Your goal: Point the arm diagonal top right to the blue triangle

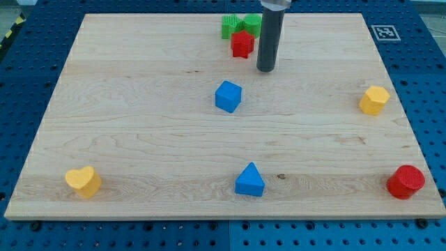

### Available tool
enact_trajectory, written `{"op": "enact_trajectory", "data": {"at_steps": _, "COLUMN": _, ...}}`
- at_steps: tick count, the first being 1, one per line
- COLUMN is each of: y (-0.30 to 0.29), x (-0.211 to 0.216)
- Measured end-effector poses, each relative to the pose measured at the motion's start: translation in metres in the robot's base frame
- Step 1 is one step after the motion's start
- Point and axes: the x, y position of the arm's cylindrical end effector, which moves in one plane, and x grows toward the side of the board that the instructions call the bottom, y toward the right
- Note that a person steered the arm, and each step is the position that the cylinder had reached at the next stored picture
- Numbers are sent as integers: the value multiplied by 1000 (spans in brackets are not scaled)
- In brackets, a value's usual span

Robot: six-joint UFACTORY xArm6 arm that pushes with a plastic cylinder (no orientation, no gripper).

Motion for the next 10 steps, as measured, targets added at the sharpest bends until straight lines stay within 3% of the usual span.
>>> {"op": "enact_trajectory", "data": {"at_steps": 4, "y": 53, "x": 32}}
{"op": "enact_trajectory", "data": {"at_steps": 6, "y": 59, "x": 78}}
{"op": "enact_trajectory", "data": {"at_steps": 10, "y": 59, "x": 111}}
